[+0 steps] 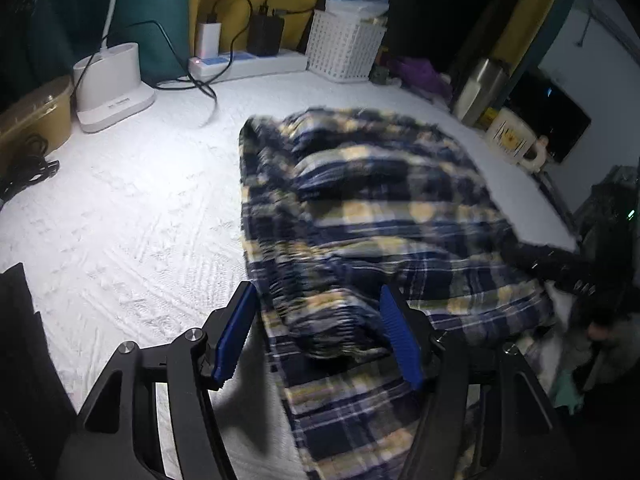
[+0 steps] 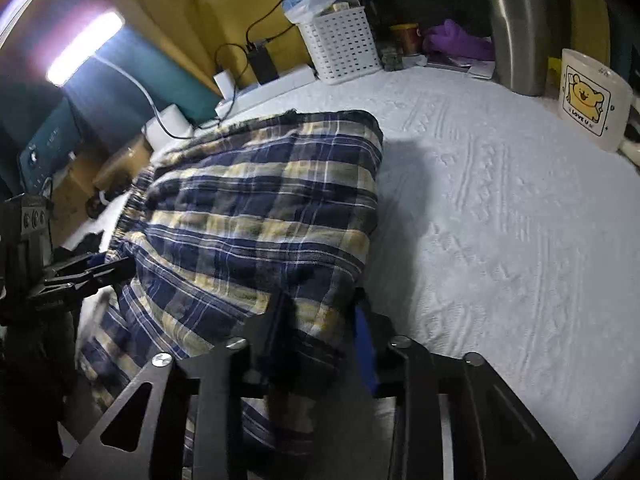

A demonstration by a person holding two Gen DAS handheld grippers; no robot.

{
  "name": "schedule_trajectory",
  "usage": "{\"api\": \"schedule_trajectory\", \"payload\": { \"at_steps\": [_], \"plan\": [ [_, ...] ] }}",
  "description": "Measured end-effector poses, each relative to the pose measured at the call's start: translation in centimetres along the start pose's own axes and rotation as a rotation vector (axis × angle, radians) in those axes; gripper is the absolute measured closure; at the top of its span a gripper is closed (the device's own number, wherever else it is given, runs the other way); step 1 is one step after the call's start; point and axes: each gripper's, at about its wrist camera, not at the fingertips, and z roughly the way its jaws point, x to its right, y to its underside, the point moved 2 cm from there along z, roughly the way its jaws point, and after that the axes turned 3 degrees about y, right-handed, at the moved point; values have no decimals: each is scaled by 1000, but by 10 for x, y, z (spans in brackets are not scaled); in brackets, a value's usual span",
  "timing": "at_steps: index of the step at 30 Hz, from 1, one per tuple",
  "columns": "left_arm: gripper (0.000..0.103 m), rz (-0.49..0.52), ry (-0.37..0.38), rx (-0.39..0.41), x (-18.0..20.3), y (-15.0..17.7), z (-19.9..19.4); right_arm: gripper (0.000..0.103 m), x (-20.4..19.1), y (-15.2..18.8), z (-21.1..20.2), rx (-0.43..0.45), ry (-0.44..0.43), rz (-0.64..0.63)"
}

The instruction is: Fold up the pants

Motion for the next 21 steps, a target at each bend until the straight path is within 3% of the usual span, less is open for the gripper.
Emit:
{"api": "schedule_trajectory", "payload": {
  "at_steps": [4,8,16,17,18,20,21],
  "plan": [
    [48,32,-10,-1,-1,2,1,81,-6,5,-3,9,110,-83],
    [51,23,-13,-3,-1,1,-2,81,-4,9,-8,18,160,-100],
    [46,38,-15,19,6,3,-32,78,2,17,-34,38,92,-36],
    [44,39,-5,19,8,4,-34,67,0,19,-35,33,74,-27],
    [41,32,3,20,9,5,-34,41,-2,20,-35,29,57,-19],
    [37,3,9,25,10,6,-31,24,-6,23,-35,22,26,-11],
    [36,-17,9,27,9,7,-28,24,-7,24,-35,16,21,-12]
  ]
}}
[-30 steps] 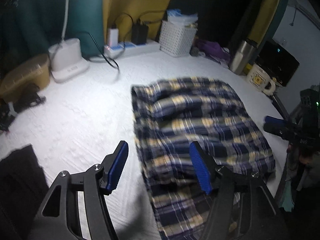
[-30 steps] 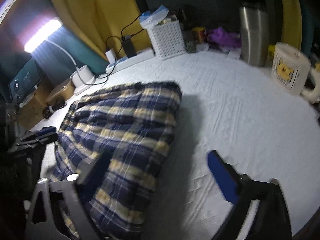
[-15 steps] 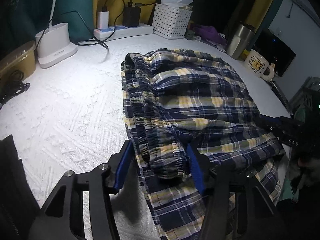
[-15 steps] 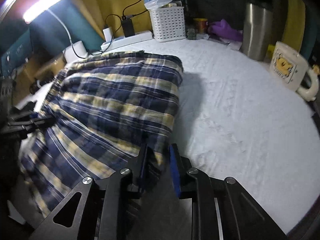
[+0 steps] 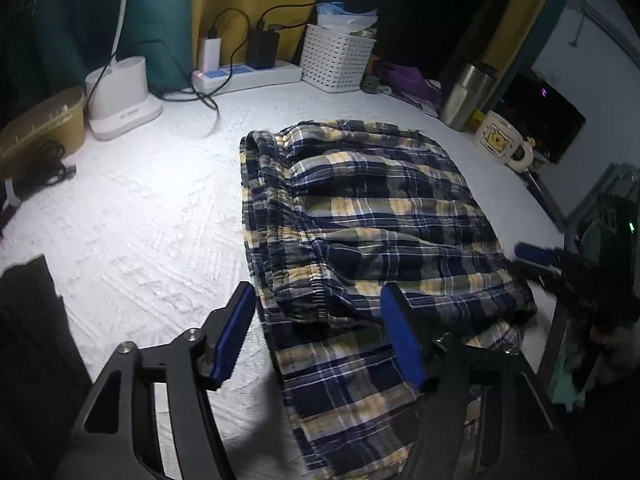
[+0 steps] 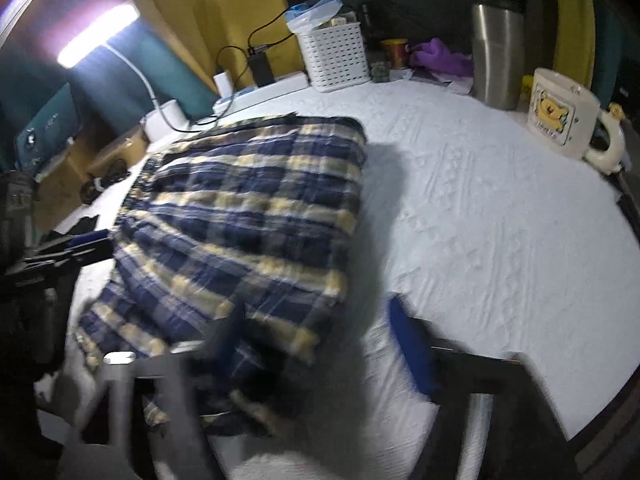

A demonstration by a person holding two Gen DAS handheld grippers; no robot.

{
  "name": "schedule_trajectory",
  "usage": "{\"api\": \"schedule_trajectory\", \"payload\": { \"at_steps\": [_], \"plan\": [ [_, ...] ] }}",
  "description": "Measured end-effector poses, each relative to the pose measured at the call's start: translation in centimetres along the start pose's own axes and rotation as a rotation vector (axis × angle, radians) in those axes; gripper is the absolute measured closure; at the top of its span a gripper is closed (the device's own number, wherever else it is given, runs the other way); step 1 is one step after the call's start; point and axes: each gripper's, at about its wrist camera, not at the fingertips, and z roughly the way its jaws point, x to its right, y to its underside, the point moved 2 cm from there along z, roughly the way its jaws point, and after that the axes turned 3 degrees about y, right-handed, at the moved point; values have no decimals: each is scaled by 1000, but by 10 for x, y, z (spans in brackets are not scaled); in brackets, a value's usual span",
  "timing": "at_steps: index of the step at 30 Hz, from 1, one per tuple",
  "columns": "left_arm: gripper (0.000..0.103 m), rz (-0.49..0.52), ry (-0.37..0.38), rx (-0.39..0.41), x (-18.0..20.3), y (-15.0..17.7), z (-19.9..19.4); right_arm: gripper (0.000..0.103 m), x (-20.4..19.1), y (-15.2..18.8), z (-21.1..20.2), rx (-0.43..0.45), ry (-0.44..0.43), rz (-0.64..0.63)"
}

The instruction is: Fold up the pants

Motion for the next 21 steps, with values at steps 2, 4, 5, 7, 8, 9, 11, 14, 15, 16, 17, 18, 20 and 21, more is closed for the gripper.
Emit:
{"api": "schedule_trajectory", "payload": {
  "at_steps": [2,4,5,7,8,9,11,14,15,16,17,18,20,21],
  "plan": [
    [36,-43,7,9,-1,2,4,24,-4,3,0,-8,8,-14],
    [36,-80,22,0,-1,4,8,24,-6,7,0,-13,18,-17],
    [36,-82,17,-10,0,6,11,24,-6,9,1,-17,25,-21],
    [36,-83,6,-28,1,12,17,24,-6,15,5,-28,45,-40],
    [36,-88,10,-24,0,13,16,25,-8,19,6,-27,63,-59],
    [36,-89,16,-12,-1,14,15,27,-9,20,6,-21,79,-82],
    [36,-74,17,-15,-2,15,15,28,-12,24,7,-15,109,-122],
    [36,-34,-9,-23,1,18,14,28,-13,28,7,0,136,-157],
    [36,-8,-30,-22,3,20,14,28,-13,30,6,6,139,-158],
    [36,13,-45,-21,4,21,14,28,-12,30,6,9,139,-158],
    [36,32,-62,-21,5,22,14,28,-11,31,5,15,139,-159],
    [36,47,-77,-23,7,23,15,28,-10,32,5,18,143,-162],
    [36,59,-91,-28,8,23,16,28,-8,33,3,21,138,-161],
    [36,52,-86,-31,7,23,15,28,-7,33,2,23,136,-162]
  ]
}}
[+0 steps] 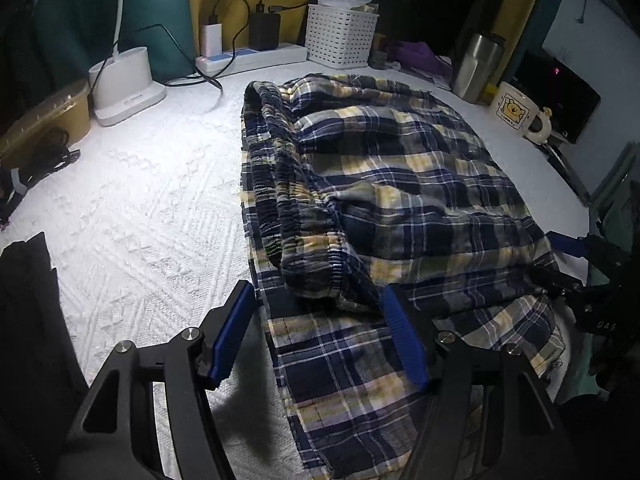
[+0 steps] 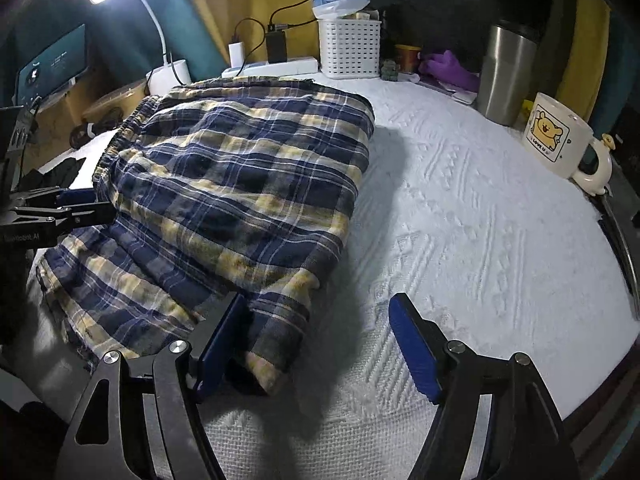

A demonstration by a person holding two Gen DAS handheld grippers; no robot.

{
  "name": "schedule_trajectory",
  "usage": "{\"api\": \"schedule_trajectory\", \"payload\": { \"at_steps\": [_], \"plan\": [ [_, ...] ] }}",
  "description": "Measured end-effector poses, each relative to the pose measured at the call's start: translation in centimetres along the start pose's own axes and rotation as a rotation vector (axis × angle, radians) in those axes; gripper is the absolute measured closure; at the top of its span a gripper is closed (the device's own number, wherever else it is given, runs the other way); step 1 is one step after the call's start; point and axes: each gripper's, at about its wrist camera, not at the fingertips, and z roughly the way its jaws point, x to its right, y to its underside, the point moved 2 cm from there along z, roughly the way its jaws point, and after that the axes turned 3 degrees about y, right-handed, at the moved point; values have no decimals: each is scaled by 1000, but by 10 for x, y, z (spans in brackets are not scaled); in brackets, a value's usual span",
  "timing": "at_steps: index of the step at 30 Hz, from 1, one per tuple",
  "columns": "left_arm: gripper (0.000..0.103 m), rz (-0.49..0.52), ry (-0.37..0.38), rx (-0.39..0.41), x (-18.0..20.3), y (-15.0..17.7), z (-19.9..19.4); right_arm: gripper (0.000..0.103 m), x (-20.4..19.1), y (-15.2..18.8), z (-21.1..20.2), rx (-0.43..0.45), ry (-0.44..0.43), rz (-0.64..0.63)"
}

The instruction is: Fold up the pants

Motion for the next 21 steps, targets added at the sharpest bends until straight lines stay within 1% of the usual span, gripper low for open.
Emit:
{"api": "schedule_trajectory", "payload": {
  "at_steps": [3,5,7,11,14,18,21],
  "plan": [
    [36,-48,27,-10,-8,-3,-3,28,2,1,-2,-2,-3,-3],
    [36,-82,35,-22,-16,-3,-6,28,8,0,-3,-13,-21,23],
    [36,-100,17,-27,-21,-2,-13,28,13,-2,-5,-15,-39,50],
    [36,-105,8,45,-24,-7,-34,27,25,-12,-14,7,-66,93],
    [36,-110,23,88,-24,-20,-43,27,32,-23,-19,30,-81,108],
    [32,-88,37,112,-20,-40,-42,27,39,-38,-21,56,-98,126],
    [30,-70,31,105,-19,-55,-30,27,46,-47,-14,56,-101,133]
  ]
}}
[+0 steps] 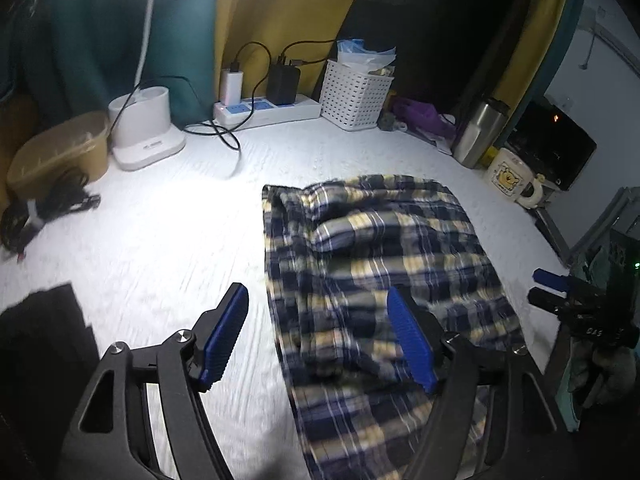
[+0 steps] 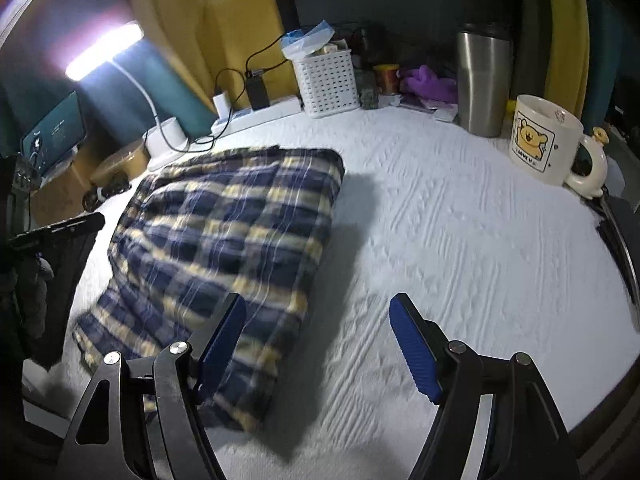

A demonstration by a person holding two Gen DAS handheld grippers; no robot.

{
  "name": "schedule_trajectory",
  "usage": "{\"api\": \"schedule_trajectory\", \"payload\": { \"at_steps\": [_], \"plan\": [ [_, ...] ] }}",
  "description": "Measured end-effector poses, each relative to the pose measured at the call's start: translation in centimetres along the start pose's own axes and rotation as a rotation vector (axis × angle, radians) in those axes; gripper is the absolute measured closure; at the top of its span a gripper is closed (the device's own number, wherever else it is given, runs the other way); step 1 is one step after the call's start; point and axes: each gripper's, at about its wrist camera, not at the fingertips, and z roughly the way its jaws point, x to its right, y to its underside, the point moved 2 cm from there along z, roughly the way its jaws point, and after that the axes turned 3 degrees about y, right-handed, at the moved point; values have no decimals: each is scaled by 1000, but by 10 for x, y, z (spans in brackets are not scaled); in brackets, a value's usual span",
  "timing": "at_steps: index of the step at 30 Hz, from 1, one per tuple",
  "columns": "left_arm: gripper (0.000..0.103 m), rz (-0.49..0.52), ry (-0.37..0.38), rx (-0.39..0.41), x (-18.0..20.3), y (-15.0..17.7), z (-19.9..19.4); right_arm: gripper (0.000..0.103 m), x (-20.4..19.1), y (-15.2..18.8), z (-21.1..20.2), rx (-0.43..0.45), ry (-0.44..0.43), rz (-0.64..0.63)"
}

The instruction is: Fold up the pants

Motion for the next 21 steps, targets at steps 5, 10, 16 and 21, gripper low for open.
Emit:
{"api": "schedule_trajectory", "payload": {
  "at_steps": [5,10,16,21],
  "plan": [
    [30,0,-7,-45,-5,-10,32,27,8,-16,20,-16,-10,15],
    [30,-14,1,-84,-12,-15,55,27,10,-30,37,-26,-23,17],
    [30,-12,27,-121,-14,-20,73,27,9,-44,56,-38,-36,17],
    [28,7,49,-176,-10,-24,88,27,9,-51,70,-49,-50,22]
  ]
}}
